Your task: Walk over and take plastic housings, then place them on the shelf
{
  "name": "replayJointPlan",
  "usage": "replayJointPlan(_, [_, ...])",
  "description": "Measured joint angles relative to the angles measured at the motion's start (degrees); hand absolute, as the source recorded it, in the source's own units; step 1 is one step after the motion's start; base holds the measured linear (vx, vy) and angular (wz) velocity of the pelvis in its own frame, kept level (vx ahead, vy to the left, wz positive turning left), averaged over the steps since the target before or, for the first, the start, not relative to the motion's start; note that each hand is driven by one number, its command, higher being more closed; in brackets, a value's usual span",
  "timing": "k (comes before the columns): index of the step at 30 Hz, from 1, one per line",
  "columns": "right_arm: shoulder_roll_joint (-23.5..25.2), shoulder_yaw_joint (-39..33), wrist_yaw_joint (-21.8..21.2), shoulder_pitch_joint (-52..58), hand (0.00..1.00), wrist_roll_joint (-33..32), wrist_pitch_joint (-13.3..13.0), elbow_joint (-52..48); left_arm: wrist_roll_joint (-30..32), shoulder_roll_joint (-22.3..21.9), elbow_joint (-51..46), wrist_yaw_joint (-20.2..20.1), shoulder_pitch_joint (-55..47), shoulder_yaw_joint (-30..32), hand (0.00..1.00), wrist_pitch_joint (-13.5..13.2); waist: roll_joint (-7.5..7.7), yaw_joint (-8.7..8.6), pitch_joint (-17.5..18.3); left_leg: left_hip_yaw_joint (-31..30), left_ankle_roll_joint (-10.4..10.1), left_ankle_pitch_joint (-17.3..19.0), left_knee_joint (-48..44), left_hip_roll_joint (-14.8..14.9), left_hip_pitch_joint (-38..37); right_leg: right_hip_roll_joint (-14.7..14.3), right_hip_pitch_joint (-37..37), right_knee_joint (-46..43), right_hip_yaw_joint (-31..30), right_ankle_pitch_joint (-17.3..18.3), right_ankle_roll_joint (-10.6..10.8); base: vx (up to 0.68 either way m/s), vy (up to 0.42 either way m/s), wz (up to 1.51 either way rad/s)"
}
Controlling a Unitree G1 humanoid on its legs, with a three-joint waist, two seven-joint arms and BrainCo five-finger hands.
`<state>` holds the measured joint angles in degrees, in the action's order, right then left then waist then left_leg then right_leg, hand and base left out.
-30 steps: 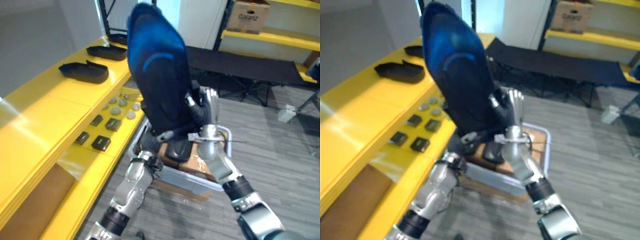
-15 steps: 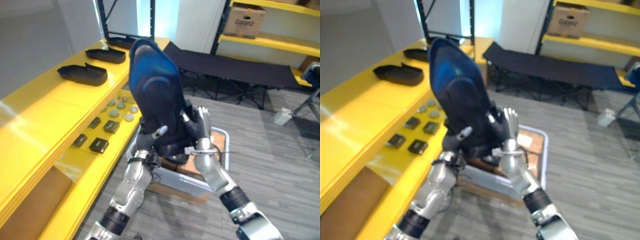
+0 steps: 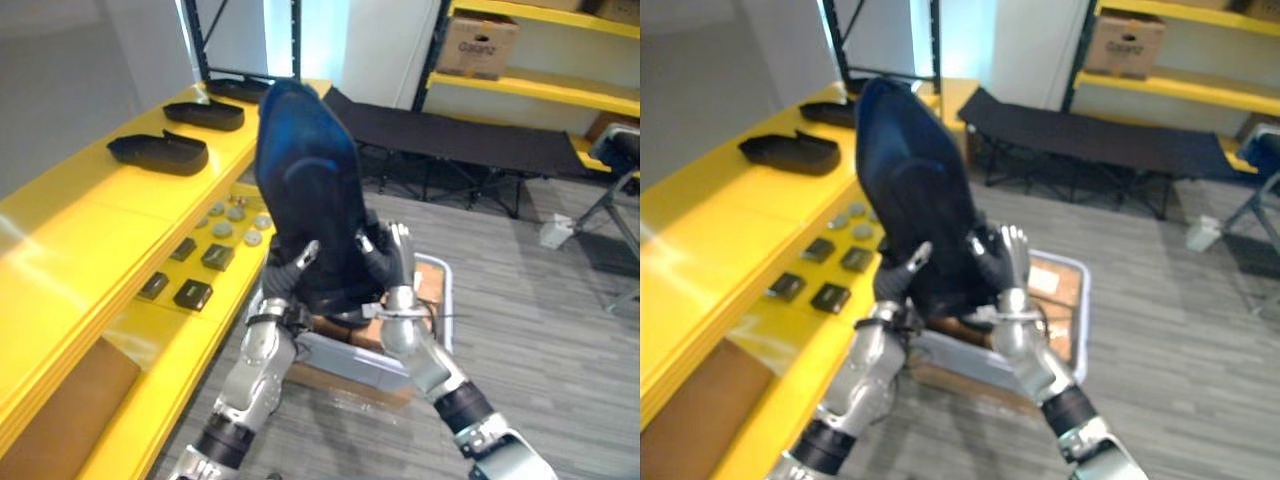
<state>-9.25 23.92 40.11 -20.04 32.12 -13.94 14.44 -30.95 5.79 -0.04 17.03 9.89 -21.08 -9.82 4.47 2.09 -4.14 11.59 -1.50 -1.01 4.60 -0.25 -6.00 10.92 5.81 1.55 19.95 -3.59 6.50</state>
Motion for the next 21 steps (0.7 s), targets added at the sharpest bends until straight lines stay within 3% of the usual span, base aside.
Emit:
replayJointPlan(4, [0.1, 0.9, 0.0, 1.6, 1.00, -1.2, -2.0, 0.0, 0.1, 0.0, -1.5, -0.3, -2.7, 0.0, 1.00, 0.0, -0.27, 0.03, 0.7, 0.5, 0.0, 0.0, 0.0, 0.0, 0.1, 0.0, -0.7, -0.1, -0.5, 0.0, 0.0, 0.00, 0.014, -0.07])
replayJointPlan(5, [0.1, 1.1, 0.0, 1.7, 0.00, -1.4, -2.1, 0.0, 0.3, 0.0, -1.8, -0.3, -3.2, 0.0, 1.00, 0.0, -0.34, 0.03, 0.8, 0.7, 0.0, 0.0, 0.0, 0.0, 0.1, 0.0, -0.8, -0.1, -0.9, 0.0, -0.1, 0.00, 0.015, -0.17])
replayJointPlan(11, [0.1, 2.0, -0.7, 3.9, 0.00, -3.9, -4.8, -0.8, 0.6, 0.0, -2.6, -0.5, -3.8, 0.0, 1.00, 0.0, -0.48, 0.00, 1.0, 1.5, 0.0, 0.0, 0.0, -0.3, 0.2, 0.1, -1.8, -0.2, -1.7, -0.2, -0.2, -0.02, 0.017, -0.10])
replayJointPlan(17, [0.1, 2.5, -2.7, 7.2, 0.00, -10.4, -9.1, -5.6, 9.6, 0.0, -6.8, 0.8, -3.9, 0.2, 1.00, -0.9, -0.29, 0.06, 1.2, 1.3, 0.1, 0.0, 0.0, -0.4, 1.6, 0.2, -3.5, -1.1, -1.9, 0.1, -0.6, 0.00, 0.001, 0.01])
replayJointPlan(19, [0.3, 1.0, -10.3, 9.7, 0.00, -24.4, -11.6, -10.0, 17.3, -0.7, -8.1, 4.8, -3.8, 0.7, 1.00, -2.7, -0.21, 0.00, 1.2, 0.9, 0.1, -0.1, 0.0, -0.4, 1.8, 0.2, -3.5, -1.4, -1.8, -0.1, -0.3, 0.03, 0.006, 0.08])
replayJointPlan(21, [1.7, -2.6, -14.7, 11.8, 0.00, -33.8, -14.1, -12.1, 23.8, -2.3, -8.4, 8.0, -3.8, 3.2, 1.00, -3.0, -0.20, -0.10, 1.2, 0.3, 0.2, -0.1, 0.0, -0.4, 1.8, 0.2, -3.3, -1.8, -1.3, -0.1, -0.3, 0.03, 0.009, 0.15])
